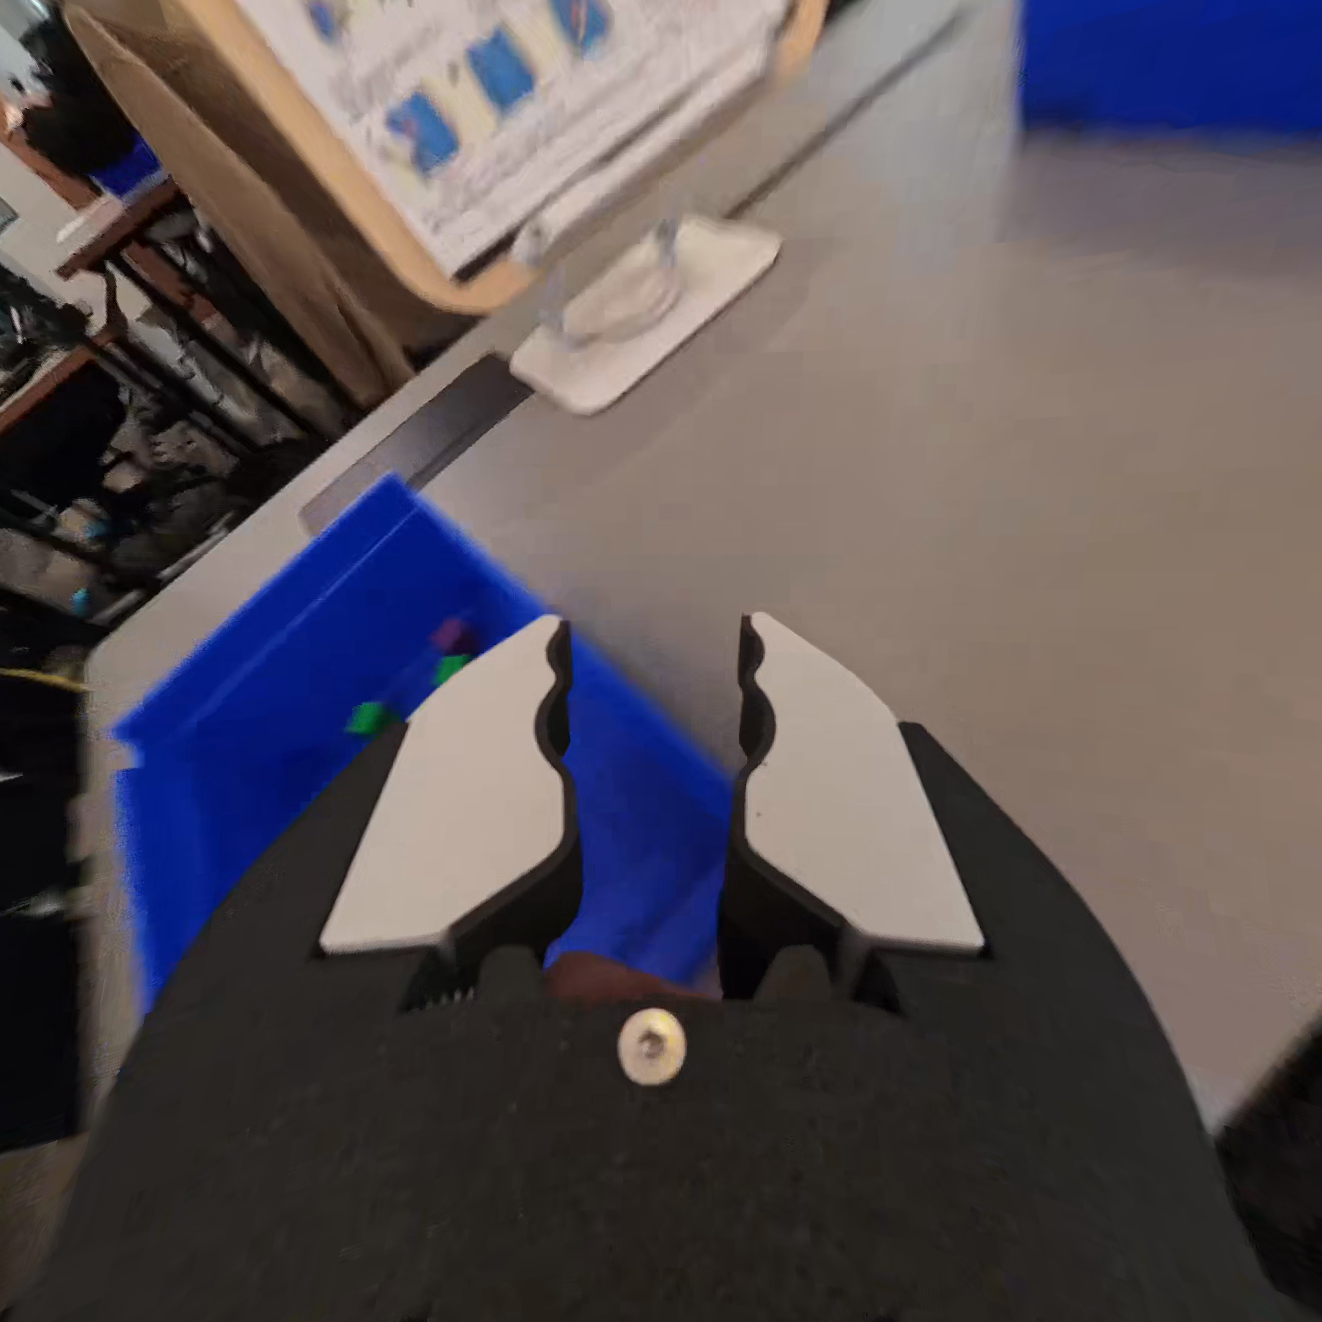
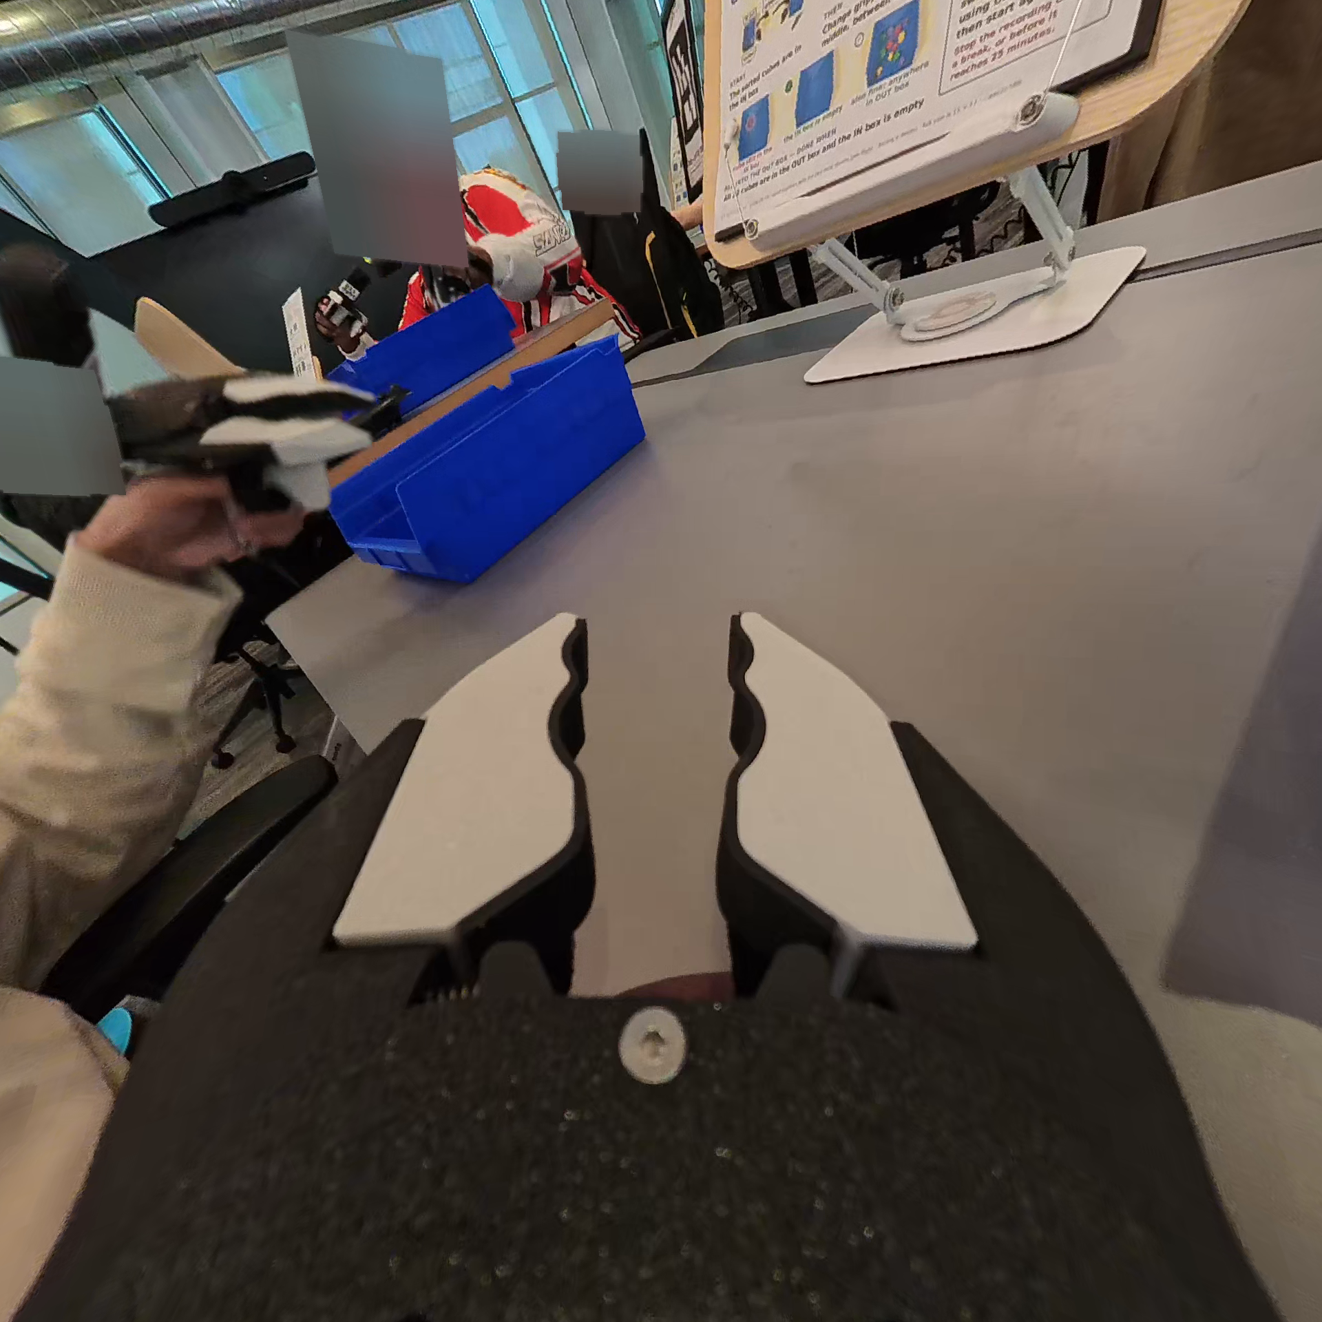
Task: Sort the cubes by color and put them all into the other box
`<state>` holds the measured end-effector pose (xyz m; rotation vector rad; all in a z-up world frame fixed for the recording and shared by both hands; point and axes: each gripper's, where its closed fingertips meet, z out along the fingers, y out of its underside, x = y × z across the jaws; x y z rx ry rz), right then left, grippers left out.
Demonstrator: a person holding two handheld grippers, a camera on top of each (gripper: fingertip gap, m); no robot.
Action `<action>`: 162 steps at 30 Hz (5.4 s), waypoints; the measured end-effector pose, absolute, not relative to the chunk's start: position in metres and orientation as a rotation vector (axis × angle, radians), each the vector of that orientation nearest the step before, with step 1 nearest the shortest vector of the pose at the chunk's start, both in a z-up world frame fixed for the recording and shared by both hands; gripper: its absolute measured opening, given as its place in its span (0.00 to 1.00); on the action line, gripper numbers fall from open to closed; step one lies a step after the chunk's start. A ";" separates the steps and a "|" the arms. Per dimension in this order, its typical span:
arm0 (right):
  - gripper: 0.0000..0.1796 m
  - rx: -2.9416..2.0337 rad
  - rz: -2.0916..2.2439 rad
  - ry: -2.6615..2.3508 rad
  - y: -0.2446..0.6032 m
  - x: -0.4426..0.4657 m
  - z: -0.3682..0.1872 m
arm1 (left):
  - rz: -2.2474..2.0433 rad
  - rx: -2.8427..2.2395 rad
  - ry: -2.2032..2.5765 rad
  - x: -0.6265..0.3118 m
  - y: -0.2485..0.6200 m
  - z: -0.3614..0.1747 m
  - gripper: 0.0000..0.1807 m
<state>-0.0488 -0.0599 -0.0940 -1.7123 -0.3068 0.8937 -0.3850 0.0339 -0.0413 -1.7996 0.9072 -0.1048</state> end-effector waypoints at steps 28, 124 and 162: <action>0.18 -1.748 0.921 -0.326 -0.060 -0.051 -0.097 | 0.008 -1.919 1.181 -0.440 0.140 -0.051 0.12; 0.25 -2.238 -0.061 -0.403 0.125 0.144 -0.051 | -0.390 -1.760 0.607 -0.281 -0.023 -0.113 0.20; 0.21 -1.777 0.807 -0.521 -0.041 -0.085 -0.101 | 0.097 -2.199 1.666 -0.462 0.223 -0.141 0.24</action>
